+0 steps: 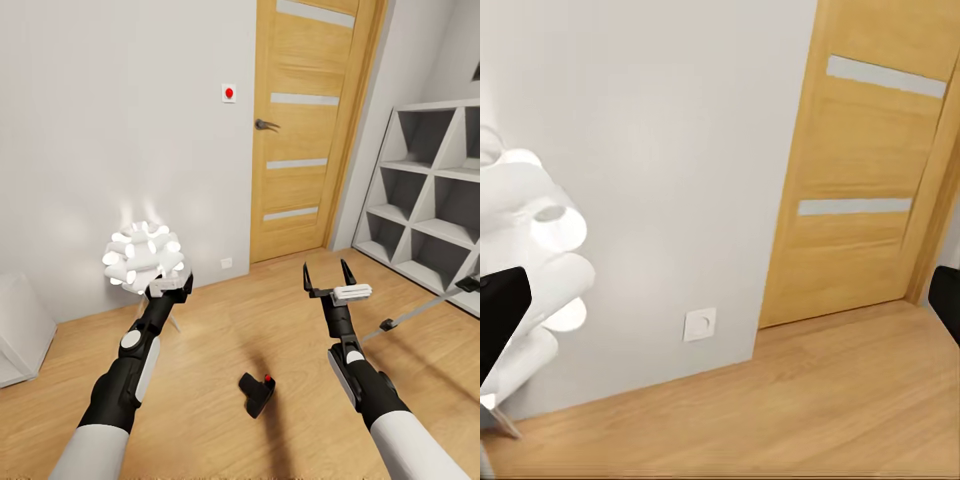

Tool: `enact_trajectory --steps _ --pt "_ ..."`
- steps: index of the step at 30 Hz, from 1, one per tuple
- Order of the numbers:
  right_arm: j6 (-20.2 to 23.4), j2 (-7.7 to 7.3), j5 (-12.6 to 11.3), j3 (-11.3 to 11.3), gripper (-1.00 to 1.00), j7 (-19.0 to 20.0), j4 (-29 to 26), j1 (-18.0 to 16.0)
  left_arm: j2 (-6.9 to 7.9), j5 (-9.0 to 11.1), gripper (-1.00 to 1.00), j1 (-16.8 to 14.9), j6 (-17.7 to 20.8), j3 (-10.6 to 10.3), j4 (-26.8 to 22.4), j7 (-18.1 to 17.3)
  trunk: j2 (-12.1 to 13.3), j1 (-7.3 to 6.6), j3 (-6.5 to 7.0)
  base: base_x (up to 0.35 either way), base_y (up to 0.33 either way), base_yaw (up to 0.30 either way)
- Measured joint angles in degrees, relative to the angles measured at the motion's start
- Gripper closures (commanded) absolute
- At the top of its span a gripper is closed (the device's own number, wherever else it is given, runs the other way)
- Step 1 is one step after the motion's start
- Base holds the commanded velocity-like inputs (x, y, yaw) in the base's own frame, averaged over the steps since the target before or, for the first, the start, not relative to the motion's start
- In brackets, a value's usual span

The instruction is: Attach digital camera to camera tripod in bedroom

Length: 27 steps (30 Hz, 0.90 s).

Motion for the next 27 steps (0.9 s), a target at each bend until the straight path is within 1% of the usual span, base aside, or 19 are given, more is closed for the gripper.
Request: enact_trajectory --steps 27 --pt "0.0 0.0 0.2 0.0 -1.0 0.0 0.1 0.0 0.09 0.0 -1.0 0.0 0.0 0.1 0.8 0.0 -0.4 0.7 -5.99 0.0 0.0 0.0"
